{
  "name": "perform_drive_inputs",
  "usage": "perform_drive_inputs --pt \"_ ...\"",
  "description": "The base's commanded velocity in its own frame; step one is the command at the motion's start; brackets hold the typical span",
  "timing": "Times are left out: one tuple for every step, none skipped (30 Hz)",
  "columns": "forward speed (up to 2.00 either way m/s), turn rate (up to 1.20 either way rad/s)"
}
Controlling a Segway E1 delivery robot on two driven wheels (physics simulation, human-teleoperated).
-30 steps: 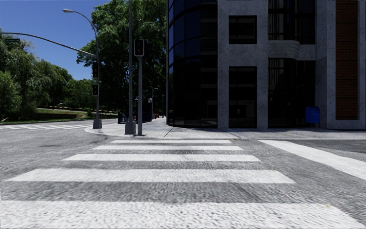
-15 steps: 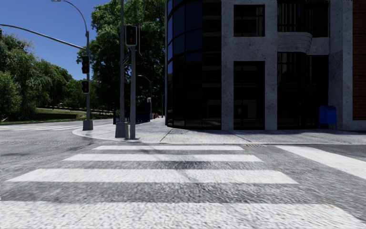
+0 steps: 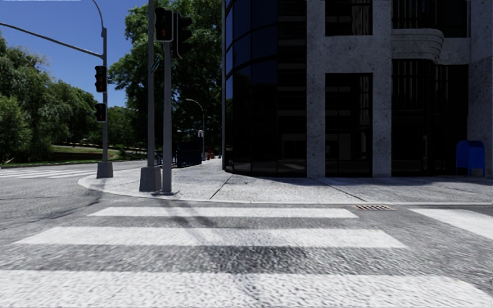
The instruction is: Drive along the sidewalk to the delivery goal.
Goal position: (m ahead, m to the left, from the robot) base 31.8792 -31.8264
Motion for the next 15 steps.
perform_drive_inputs --pt "2.00 0.27" --pt "2.00 0.27" --pt "2.00 0.27" --pt "2.00 0.27" --pt "2.00 0.27" --pt "2.00 0.27" --pt "2.00 0.27" --pt "2.00 0.27" --pt "2.00 0.27" --pt "2.00 0.27" --pt "2.00 0.27" --pt "2.00 0.27" --pt "2.00 0.27" --pt "2.00 0.27" --pt "2.00 0.27"
